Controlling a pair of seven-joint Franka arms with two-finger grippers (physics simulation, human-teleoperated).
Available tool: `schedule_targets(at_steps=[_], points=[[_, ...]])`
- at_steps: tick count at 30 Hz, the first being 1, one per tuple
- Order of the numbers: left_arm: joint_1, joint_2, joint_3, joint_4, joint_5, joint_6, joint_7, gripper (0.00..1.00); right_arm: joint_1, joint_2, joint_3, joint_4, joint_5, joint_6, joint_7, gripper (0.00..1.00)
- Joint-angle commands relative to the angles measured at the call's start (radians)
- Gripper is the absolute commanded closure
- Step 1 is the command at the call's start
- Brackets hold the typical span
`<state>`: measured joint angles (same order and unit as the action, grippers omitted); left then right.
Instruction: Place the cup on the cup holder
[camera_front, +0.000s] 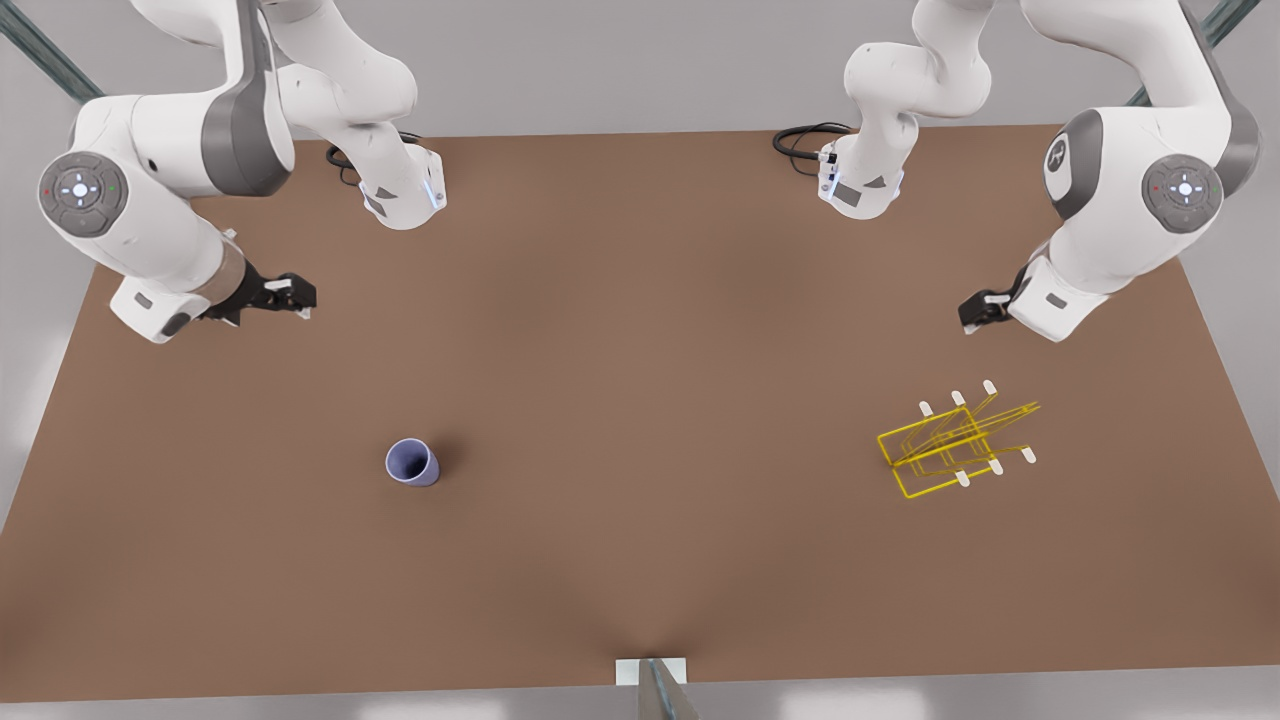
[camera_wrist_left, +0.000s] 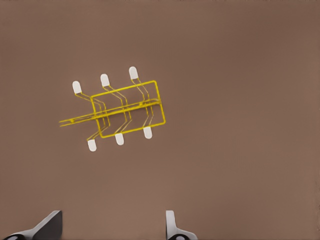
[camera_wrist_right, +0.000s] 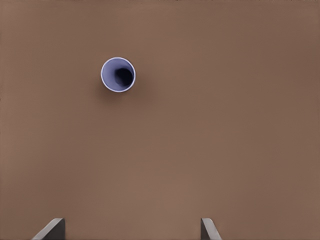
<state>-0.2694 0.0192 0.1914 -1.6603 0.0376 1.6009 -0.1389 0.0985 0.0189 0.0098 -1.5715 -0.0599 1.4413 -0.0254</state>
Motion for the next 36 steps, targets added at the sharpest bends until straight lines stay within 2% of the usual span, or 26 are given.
schedule_targets(at_steps=[1,3,6,10,17,19,21,36], points=[[-0.054,-0.001,0.003,0.001,0.001,0.065,-0.059,0.0,-0.046,-0.001,-0.001,0.001,0.0,0.048,-0.01,0.0],[-0.054,-0.001,0.003,0.001,0.001,0.065,-0.056,0.0,-0.046,0.027,-0.002,0.007,0.006,0.057,-0.005,0.0],[-0.056,-0.002,0.003,0.001,0.001,0.063,-0.056,0.0,-0.023,0.292,-0.004,-0.001,-0.001,0.322,0.001,0.0],[-0.056,-0.004,0.003,0.004,0.004,0.059,-0.054,0.0,0.043,0.432,-0.004,0.002,-0.001,0.567,0.038,0.0],[-0.054,-0.004,0.003,0.002,0.005,0.056,-0.054,0.0,0.141,0.498,-0.002,-0.039,-0.001,0.768,0.193,0.0],[-0.054,-0.004,0.003,0.002,0.005,0.057,-0.054,0.0,0.156,0.487,-0.001,-0.163,-0.001,0.898,0.199,0.0],[-0.054,-0.004,0.003,0.002,0.005,0.057,-0.054,0.0,0.153,0.486,-0.001,-0.219,-0.001,0.93,0.199,0.0],[-0.054,-0.002,0.003,0.002,0.005,0.059,-0.054,0.0,0.127,0.518,-0.005,-0.228,-0.003,0.967,0.196,0.0]])
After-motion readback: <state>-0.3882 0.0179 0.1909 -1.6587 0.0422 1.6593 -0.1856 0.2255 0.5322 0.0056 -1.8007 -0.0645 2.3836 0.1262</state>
